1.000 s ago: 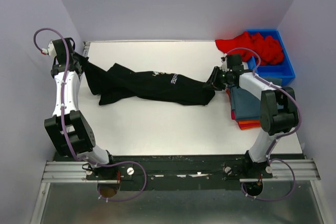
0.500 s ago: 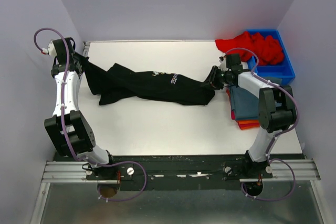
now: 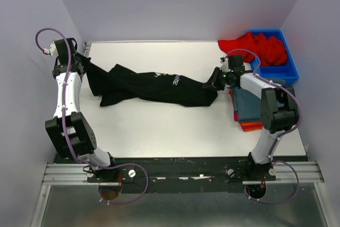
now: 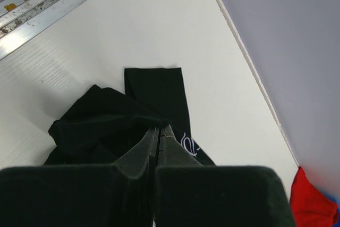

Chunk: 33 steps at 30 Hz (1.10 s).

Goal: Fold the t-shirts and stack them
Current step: Flatten out the tshirt

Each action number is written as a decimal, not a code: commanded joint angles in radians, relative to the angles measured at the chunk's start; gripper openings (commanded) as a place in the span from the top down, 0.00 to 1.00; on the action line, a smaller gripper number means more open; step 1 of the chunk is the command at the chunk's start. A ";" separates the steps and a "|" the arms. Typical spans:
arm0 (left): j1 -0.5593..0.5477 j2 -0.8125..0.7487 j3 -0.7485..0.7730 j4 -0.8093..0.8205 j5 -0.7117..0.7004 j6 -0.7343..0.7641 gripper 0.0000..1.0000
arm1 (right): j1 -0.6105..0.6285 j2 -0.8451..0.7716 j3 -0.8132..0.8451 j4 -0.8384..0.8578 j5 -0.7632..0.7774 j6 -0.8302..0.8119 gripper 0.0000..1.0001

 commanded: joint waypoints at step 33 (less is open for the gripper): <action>0.038 -0.096 0.756 -0.326 0.005 0.041 1.00 | -0.153 -0.401 0.562 -0.113 -0.121 0.030 1.00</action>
